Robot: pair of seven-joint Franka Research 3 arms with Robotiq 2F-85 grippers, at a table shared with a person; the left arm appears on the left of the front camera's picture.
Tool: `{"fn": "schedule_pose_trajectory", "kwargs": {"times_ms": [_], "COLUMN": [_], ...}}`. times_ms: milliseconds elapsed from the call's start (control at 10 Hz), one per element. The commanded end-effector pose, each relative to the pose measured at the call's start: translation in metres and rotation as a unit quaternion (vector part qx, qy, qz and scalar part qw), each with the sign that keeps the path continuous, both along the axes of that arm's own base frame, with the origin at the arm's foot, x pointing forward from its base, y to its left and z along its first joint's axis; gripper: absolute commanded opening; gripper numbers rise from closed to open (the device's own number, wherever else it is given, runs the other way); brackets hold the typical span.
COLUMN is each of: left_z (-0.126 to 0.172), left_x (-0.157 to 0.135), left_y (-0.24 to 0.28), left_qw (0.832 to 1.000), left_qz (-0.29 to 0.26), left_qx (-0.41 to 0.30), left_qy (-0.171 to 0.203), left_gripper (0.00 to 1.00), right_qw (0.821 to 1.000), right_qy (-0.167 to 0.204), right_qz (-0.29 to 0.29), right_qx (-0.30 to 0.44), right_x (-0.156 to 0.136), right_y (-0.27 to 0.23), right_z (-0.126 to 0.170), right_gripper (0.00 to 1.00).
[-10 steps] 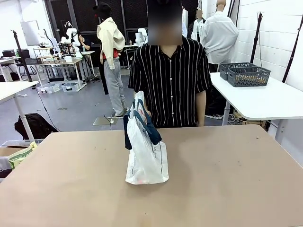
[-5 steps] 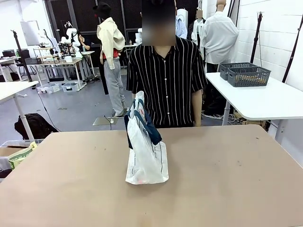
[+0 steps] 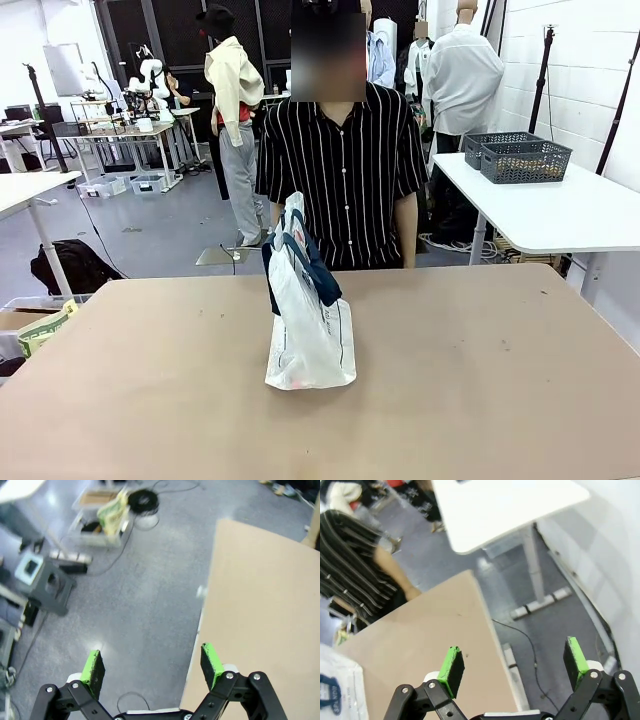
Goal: Transfer purchased items from the store into the shopping bag.
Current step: Open the Reusable shopping bag in the center of the table.
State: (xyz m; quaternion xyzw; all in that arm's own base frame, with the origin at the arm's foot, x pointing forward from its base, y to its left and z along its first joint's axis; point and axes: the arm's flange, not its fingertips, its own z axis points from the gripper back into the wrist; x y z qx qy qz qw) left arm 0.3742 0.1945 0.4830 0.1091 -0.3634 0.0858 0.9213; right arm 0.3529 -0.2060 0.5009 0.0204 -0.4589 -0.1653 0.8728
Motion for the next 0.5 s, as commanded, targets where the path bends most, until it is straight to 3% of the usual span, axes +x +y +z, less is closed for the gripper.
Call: {"fn": "schedule_pose_trajectory", "kwargs": {"times_ms": [0, 200, 400], "left_z": [0.039, 0.073, 0.073], "left_x": [0.054, 0.088, 0.112], "left_y": [-0.076, -0.165, -0.218], "left_qw": [0.989, 0.954, 0.925], "left_qz": [-0.125, -0.273, -0.363], "left_qx": [0.070, 0.094, 0.062], "left_qy": [-0.045, -0.081, -0.089], "left_gripper": [1.00, 1.00, 1.00], "right_qw": [0.995, 0.980, 0.951], "right_qy": [-0.032, -0.013, 0.025], "right_qz": [0.091, 0.196, 0.305], "right_qx": [-0.008, 0.010, 0.034], "right_x": [0.035, 0.053, 0.055], "right_y": [0.071, 0.165, 0.235], "right_z": [0.040, 0.067, 0.064], "right_gripper": [1.00, 1.00, 1.00]}}
